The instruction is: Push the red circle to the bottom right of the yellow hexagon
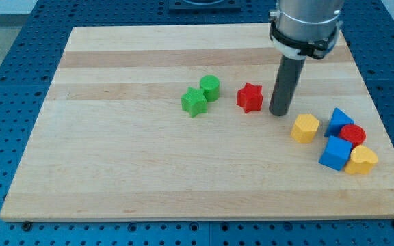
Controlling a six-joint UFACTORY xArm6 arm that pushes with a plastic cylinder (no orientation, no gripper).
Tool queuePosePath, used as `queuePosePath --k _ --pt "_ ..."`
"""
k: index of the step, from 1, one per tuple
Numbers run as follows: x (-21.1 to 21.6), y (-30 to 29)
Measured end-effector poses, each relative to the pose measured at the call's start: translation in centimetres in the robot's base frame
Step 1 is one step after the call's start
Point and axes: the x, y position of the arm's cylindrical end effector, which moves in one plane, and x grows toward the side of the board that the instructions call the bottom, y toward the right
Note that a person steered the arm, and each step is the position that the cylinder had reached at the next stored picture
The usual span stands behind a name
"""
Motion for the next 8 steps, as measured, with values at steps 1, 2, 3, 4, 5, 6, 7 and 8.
queuePosePath --k 1,2,3,4,5,6,7,8 --pt "-1.6 -2.4" --pt "-1.8 -4.9" --pt "-1.8 -6.8" --pt "-1.8 -6.8" --pt "-1.8 -3.3" --pt "-2.3 4.7" --pt "-3.9 11.9" --pt "-2.4 20.8"
